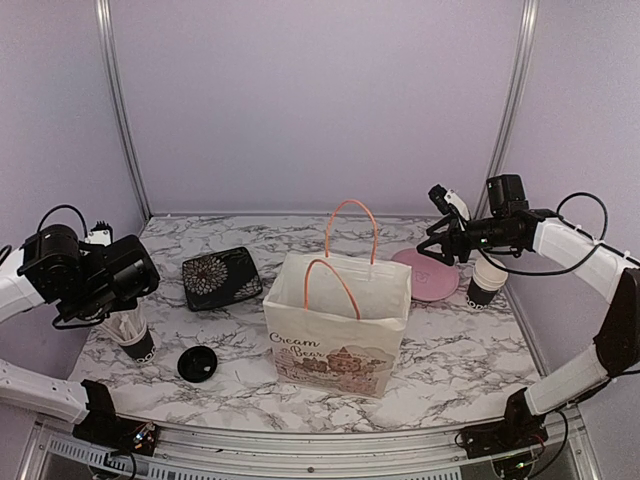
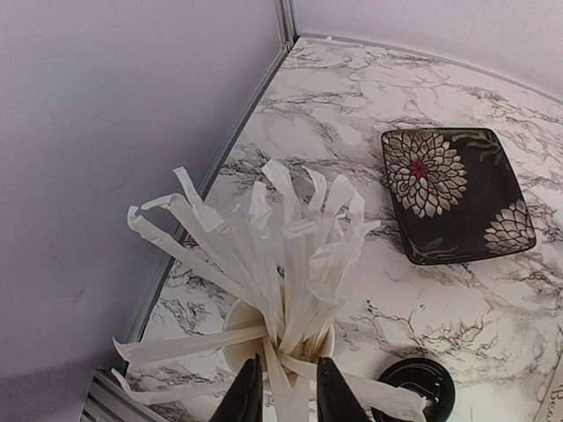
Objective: Pack the takeout coffee
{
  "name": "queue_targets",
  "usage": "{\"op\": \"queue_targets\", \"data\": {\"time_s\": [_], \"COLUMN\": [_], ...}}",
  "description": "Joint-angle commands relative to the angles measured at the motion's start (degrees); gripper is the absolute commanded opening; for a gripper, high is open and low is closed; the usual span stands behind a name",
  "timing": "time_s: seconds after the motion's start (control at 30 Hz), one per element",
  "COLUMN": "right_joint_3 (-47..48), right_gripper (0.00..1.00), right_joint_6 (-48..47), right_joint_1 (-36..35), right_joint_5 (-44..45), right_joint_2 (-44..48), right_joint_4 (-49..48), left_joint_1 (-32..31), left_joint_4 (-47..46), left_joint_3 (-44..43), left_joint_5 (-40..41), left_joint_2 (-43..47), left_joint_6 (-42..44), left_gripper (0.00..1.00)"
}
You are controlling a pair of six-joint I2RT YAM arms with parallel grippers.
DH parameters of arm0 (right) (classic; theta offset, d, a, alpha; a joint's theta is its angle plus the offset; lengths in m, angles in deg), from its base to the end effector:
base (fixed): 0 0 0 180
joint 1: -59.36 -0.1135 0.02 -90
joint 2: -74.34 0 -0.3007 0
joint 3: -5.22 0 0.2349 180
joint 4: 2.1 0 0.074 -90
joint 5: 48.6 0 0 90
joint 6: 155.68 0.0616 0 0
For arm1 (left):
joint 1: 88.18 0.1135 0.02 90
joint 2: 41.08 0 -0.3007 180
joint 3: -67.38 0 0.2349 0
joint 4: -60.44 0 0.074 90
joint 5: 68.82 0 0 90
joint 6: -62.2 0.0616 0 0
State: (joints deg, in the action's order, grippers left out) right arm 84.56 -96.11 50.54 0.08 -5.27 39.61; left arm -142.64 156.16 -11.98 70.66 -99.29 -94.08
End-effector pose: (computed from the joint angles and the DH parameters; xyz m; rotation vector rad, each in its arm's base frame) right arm 0.2804 0.0847 0.3277 -1.0515 1.8846 0.6106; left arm 0.1026 -0.0631 0.3439 -0.3722 2.2286 0.2482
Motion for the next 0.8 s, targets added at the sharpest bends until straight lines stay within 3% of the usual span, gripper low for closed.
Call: {"op": "queue_targets", "data": {"time_s": [0.0,0.23,0.77], "right_joint_3": [0.2,0.2,0.2], "right_gripper": [0.67,0.66,0.66], "right_joint_6": [-0.4,-0.4,-0.4], "right_joint_1": [0.2,0.2,0.2], "right_joint_5": [-1.0,-1.0,-0.5], "right_joint_2": [0.4,0.7,0.4], "right_joint_4": [0.3,0.3,0.3], "left_joint_1": [0.7,0.9,0.8], "left_joint_4": [0.2,-0.1,-0.1], "left_joint_3": [1.6,0.3,-16.0], "left_joint_5": [0.7,0.6,-0.8], "left_joint_2": [-0.5,-0.6,-2.8], "left_joint_6": [1.1,1.8,9.4], "left_gripper": [0.2,0.0,0.0]}}
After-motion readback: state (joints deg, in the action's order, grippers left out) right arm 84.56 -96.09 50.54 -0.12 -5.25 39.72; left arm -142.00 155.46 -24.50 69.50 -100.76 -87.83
